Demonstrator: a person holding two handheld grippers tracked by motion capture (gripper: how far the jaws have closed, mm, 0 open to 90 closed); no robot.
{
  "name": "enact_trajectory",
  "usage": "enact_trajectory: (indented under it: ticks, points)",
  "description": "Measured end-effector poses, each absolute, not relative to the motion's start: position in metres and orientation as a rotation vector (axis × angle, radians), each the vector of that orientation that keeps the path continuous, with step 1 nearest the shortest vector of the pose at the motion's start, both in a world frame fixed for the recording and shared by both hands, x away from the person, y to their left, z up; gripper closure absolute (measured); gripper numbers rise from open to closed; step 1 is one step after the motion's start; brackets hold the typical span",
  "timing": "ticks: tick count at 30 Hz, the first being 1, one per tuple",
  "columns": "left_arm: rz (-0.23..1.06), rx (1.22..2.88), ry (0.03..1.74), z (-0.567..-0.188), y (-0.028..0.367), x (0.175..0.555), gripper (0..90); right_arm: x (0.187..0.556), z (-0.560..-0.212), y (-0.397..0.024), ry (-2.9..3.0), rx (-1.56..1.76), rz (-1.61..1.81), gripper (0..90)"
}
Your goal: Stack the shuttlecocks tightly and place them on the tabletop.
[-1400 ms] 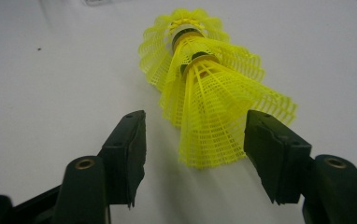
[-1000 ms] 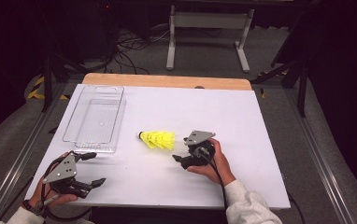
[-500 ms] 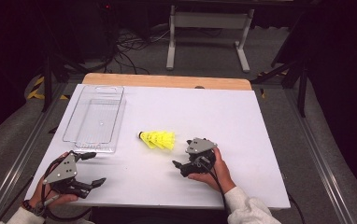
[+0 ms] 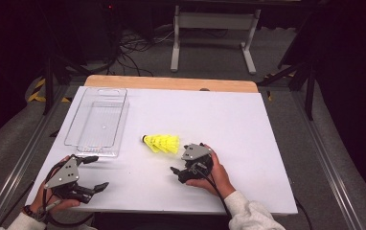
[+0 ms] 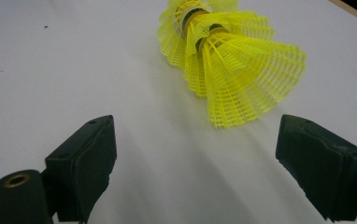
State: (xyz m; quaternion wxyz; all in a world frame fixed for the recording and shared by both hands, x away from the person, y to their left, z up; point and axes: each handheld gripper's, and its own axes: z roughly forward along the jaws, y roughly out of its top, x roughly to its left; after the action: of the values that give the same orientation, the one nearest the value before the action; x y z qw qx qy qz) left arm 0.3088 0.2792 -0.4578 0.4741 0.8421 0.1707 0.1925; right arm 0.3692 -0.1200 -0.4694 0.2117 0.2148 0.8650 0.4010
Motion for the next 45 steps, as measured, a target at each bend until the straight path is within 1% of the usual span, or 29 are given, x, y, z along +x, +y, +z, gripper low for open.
enact_trajectory:
  ticks: [9,14,15,24,32,33,36,45]
  points:
    - [0.489,2.049,0.433,-0.456,0.28,0.309,8.8,0.36,-0.458,-0.128,2.319,0.598,1.174,14.5]
    - [0.491,2.039,0.443,-0.456,0.281,0.309,8.5,0.362,-0.46,-0.128,2.326,0.606,1.18,16.2]
    - [0.49,2.038,0.443,-0.456,0.281,0.309,8.5,0.362,-0.46,-0.129,2.332,0.608,1.196,17.8]
    - [0.482,2.032,0.438,-0.456,0.282,0.31,8.5,0.363,-0.46,-0.128,2.331,0.626,1.193,16.7]
    - [0.492,2.03,0.451,-0.457,0.285,0.306,8.5,0.369,-0.464,-0.125,2.367,0.64,1.181,19.2]
    - [0.487,2.029,0.459,-0.457,0.286,0.304,8.5,0.373,-0.466,-0.123,2.394,0.646,1.177,21.7]
    - [0.495,2.029,0.464,-0.457,0.289,0.302,8.5,0.377,-0.468,-0.119,2.424,0.649,1.171,24.6]
    - [0.5,2.036,0.493,-0.459,0.293,0.296,8.6,0.39,-0.471,-0.101,2.487,0.644,1.149,25.0]
